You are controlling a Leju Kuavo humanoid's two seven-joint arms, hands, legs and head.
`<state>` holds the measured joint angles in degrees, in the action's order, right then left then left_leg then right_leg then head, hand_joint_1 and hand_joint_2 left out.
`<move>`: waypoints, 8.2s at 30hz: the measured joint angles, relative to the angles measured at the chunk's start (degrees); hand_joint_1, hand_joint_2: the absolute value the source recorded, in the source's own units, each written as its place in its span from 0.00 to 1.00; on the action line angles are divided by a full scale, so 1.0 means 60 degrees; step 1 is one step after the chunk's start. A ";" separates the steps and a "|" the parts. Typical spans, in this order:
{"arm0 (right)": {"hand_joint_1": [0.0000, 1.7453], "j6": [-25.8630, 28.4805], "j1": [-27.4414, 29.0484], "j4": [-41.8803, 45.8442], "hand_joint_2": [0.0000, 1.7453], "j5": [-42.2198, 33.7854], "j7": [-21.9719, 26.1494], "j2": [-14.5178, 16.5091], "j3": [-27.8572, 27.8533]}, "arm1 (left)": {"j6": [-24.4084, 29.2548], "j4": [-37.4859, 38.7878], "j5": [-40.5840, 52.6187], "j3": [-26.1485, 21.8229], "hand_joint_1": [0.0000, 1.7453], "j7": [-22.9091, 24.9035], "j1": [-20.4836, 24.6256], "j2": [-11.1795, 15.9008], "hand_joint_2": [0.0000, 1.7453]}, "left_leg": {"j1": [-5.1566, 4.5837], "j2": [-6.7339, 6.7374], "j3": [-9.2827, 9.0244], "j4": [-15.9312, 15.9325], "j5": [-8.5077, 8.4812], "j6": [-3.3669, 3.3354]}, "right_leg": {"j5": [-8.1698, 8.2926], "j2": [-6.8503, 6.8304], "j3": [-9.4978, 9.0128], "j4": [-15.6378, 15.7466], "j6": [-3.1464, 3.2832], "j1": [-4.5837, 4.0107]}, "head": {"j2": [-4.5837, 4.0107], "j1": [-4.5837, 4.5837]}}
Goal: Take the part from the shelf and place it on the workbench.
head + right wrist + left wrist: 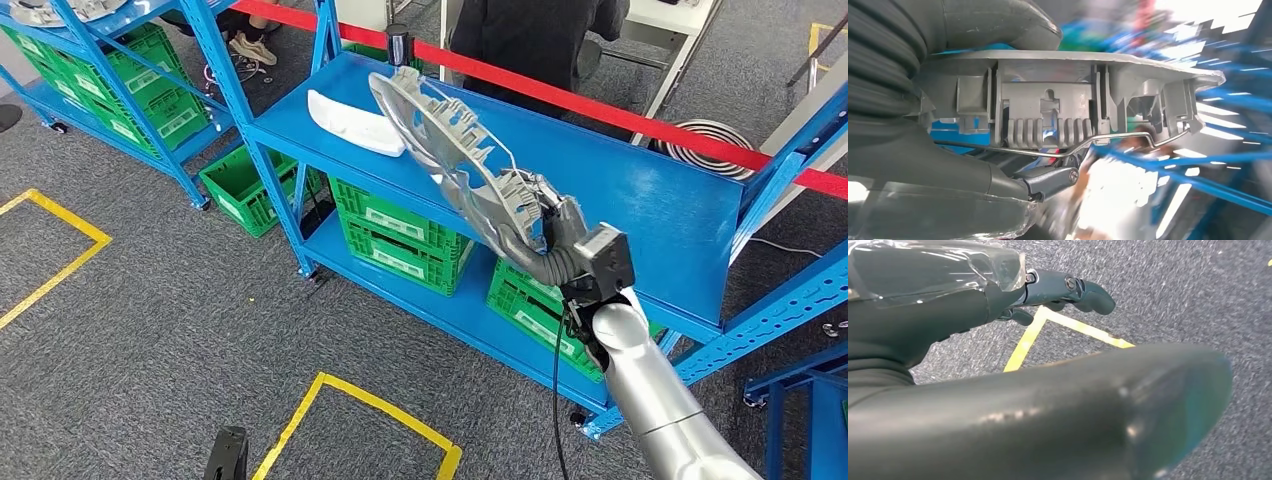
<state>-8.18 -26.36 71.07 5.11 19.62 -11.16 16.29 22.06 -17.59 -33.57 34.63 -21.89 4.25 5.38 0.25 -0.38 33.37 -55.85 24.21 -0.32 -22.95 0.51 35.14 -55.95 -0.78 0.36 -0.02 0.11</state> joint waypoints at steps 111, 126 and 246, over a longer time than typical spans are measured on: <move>1.00 -0.1676 0.4089 0.7141 1.00 -0.3369 -0.0039 0.0229 -0.1487 | -0.0759 0.0313 -0.1414 -0.0067 0.00 -0.1247 -0.0413 -0.0699 1.00 | 0.0165 0.0037 0.0138 -0.0611 0.0495 0.0207 | -0.0438 -0.0035 -0.0245 -0.0277 -0.0076 0.0292 | 0.0003 0.0014; 1.00 -0.1688 0.4184 0.7261 1.00 -0.3282 -0.0110 0.0294 -0.1715 | -0.0779 0.0342 -0.1292 0.0084 0.00 -0.1127 -0.0301 -0.0728 1.00 | -0.0014 0.0111 -0.0178 -0.0071 0.0140 -0.0405 | -0.1015 -0.0082 0.0341 -0.1407 -0.0095 0.0058 | 0.0001 -0.0005; 1.00 -0.1826 0.4327 0.6975 1.00 -0.3222 -0.0273 0.0773 -0.1751 | -0.0755 0.0488 -0.1242 0.0231 0.00 -0.0959 -0.0241 -0.0849 1.00 | 0.0389 -0.0116 0.0133 -0.0726 0.0569 0.0391 | -0.0455 -0.0151 0.0223 -0.0452 -0.0478 0.0228 | 0.0000 -0.0012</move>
<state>-19.13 -0.40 112.92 -14.22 17.98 -6.52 5.79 17.53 -14.67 -41.02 36.02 -27.65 2.80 0.28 2.59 -1.07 34.17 -60.20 27.62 2.03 -25.68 -0.40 36.47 -58.66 -3.65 1.73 -0.02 0.04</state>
